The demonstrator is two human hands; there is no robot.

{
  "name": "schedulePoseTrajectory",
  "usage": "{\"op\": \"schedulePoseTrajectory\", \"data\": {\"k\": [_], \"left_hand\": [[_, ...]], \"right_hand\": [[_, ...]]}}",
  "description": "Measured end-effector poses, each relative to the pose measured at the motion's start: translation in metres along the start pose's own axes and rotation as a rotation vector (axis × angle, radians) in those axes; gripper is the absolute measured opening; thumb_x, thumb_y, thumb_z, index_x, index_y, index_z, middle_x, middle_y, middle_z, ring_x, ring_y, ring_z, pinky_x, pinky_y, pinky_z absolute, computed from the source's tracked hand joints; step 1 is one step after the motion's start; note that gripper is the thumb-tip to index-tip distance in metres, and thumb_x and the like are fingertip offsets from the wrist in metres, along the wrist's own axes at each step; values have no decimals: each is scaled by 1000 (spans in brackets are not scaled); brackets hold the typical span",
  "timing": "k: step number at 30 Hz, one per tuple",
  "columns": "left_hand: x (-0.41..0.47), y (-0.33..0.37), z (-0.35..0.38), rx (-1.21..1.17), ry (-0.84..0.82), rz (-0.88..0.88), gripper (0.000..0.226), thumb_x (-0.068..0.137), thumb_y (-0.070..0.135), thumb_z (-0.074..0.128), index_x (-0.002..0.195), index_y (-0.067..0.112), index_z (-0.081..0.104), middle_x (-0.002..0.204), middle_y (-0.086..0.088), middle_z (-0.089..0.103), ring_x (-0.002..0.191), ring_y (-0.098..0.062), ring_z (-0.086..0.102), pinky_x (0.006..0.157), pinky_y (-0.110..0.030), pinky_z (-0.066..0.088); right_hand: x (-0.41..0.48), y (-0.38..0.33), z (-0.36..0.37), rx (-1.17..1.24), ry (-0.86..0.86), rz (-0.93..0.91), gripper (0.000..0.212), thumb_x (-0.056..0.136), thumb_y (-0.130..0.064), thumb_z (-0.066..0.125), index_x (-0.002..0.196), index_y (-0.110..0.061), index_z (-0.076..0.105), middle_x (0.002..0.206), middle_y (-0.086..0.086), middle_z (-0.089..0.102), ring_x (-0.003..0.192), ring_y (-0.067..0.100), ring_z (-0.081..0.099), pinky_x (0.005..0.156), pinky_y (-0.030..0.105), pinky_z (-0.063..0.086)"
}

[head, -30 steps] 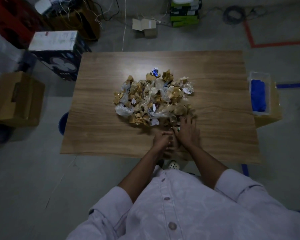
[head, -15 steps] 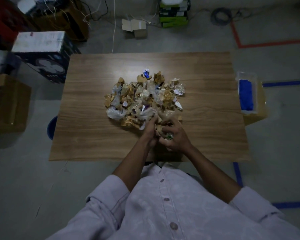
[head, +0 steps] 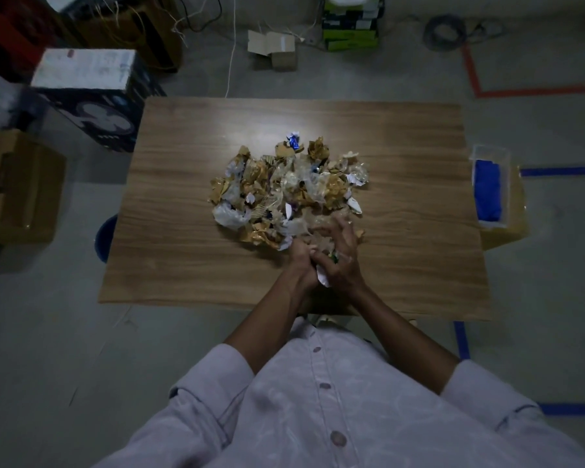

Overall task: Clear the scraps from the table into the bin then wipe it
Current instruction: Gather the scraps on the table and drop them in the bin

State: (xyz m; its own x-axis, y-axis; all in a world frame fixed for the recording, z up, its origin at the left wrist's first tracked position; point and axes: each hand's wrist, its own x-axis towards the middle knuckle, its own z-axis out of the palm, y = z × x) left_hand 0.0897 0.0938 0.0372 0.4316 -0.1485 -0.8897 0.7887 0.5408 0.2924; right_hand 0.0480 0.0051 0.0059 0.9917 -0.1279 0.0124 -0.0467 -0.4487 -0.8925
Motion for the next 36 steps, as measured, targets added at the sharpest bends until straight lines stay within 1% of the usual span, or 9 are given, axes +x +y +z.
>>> {"op": "schedulePoseTrajectory", "data": {"k": [4,8,13,16,19,23,26,31,36], "left_hand": [[-6,-5,-1,-94,-72,-10,68,107,26,29,62,0,73,60,-13,70,51,-22,71,44,-23,54],[-12,1,3,-152,-39,35,44,105,24,30,88,3,64,69,-14,70,68,-28,69,56,-28,59],[-17,2,1,-254,-45,57,39,104,18,31,86,3,62,64,-13,68,76,-28,60,46,-29,57],[-14,2,-1,-303,-34,90,35,100,18,35,88,2,64,78,-16,68,80,-30,61,70,-36,58],[-7,5,-3,-253,9,119,29,96,22,42,97,4,64,93,-16,65,87,-29,60,98,-41,46],[6,13,-13,-93,84,21,46,100,51,43,122,14,59,109,-11,60,104,-27,56,96,-46,42],[17,20,-18,-23,48,-26,62,96,63,50,136,16,53,128,-11,56,127,-32,51,103,-56,42],[34,22,0,121,256,105,31,103,26,52,128,8,58,106,-9,66,78,-18,64,68,-32,55],[29,4,4,255,181,89,23,102,31,55,93,14,66,83,-2,68,59,-13,63,42,-18,45]], "right_hand": [[-3,-4,2,-6,94,-18,46,84,-40,62,115,-7,72,118,12,70,114,28,62,98,48,51],[5,-16,2,-52,141,-73,34,83,-32,61,101,-6,71,98,8,71,91,22,63,79,39,54],[10,-22,2,-14,115,-118,29,82,-26,61,98,-4,71,94,8,71,85,18,64,75,32,53],[10,-26,4,25,137,-74,24,85,-23,64,99,-5,72,93,7,71,82,17,64,74,29,53],[10,-21,2,144,225,230,20,89,-13,71,106,-1,73,90,3,67,79,19,62,71,19,50],[16,-5,-9,260,280,408,9,86,-32,70,81,-25,74,61,6,68,59,30,65,61,46,55],[19,-18,-22,350,308,412,25,92,-8,63,68,-14,60,38,-3,51,35,11,47,42,22,38],[17,-19,-33,412,337,384,23,81,-19,59,59,-12,54,42,-3,46,37,10,41,43,22,33],[19,9,-32,373,400,532,33,75,-44,65,81,-11,62,71,14,63,66,24,56,66,38,47]]}}
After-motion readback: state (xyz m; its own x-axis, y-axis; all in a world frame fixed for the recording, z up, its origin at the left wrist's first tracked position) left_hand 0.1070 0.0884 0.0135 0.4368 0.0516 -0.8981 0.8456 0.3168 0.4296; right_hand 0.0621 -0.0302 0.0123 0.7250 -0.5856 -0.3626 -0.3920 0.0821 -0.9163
